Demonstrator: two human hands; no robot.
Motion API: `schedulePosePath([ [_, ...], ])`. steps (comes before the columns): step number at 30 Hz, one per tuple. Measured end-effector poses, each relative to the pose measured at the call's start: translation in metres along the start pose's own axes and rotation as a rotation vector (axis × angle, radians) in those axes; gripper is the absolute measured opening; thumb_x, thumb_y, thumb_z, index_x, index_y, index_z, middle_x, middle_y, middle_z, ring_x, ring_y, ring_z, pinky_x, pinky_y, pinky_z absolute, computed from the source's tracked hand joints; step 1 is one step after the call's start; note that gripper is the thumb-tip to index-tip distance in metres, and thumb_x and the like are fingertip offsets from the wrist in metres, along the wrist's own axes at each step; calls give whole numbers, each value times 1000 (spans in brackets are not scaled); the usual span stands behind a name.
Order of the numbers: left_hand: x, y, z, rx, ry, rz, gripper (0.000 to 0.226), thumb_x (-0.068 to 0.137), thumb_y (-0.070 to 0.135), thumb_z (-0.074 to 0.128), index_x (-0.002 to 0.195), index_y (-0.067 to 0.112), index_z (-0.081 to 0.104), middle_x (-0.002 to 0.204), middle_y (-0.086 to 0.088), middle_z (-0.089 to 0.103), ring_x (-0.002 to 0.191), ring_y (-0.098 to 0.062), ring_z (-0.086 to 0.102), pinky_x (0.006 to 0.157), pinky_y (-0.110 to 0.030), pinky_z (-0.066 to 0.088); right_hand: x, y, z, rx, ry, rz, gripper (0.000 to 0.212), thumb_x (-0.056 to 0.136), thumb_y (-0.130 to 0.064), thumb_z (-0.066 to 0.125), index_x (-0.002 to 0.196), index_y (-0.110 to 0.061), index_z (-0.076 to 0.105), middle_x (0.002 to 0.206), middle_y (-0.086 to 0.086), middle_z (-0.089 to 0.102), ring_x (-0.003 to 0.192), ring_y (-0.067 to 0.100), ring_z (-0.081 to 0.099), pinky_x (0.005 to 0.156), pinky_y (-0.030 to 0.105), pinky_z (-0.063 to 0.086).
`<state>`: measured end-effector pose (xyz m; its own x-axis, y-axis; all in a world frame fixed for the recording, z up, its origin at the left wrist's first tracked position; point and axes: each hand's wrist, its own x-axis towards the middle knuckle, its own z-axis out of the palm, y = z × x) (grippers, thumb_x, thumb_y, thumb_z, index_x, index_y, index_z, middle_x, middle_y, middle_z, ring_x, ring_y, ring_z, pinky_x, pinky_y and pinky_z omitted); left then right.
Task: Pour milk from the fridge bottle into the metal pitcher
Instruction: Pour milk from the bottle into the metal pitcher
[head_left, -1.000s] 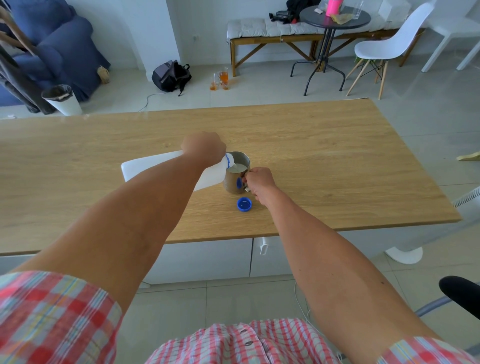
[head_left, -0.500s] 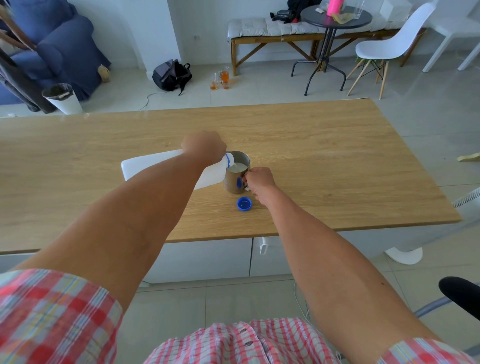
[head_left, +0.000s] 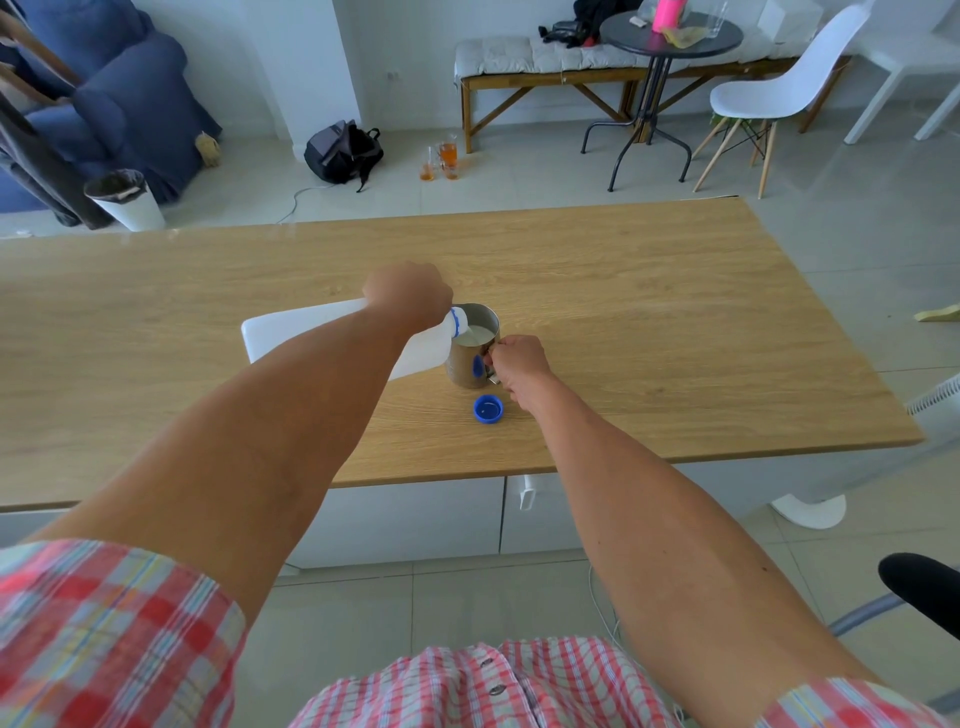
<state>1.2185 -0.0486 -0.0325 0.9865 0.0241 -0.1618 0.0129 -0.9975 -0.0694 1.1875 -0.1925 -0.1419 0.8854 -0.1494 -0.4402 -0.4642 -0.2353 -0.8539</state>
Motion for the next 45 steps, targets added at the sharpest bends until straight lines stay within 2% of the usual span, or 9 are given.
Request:
schedulePosePath([
  [25,-1,2,-3,30,-13,-8,24,98,20,41,76,15,50,79,-6,56,64,-22,49,67,-35,41,4,2,1,17,-7,-7,21,93,-2,45,89,-8,65,65,3,49,52,13,34,44,26,26],
  [35,-1,3,-3,54,-5,-3,21,98,20,41,82,15,54,80,-6,57,64,-22,50,66,-35,41,3,2,0,23,-10,-11,23,94,-1,44,89,-7,66,65,3,50,52,12,35,45,26,28],
  [41,-1,4,-4,78,-10,7,20,97,20,42,90,13,59,80,-6,56,74,-26,56,67,-35,43,8,4,3,17,1,-1,23,89,-1,43,87,-8,65,69,5,51,55,15,35,47,27,28],
  [45,-2,5,-5,79,-14,2,19,96,18,42,87,13,58,80,-6,57,65,-23,51,64,-35,41,10,6,4,19,1,-5,23,89,-1,44,86,-9,65,76,9,56,60,17,40,48,27,29],
])
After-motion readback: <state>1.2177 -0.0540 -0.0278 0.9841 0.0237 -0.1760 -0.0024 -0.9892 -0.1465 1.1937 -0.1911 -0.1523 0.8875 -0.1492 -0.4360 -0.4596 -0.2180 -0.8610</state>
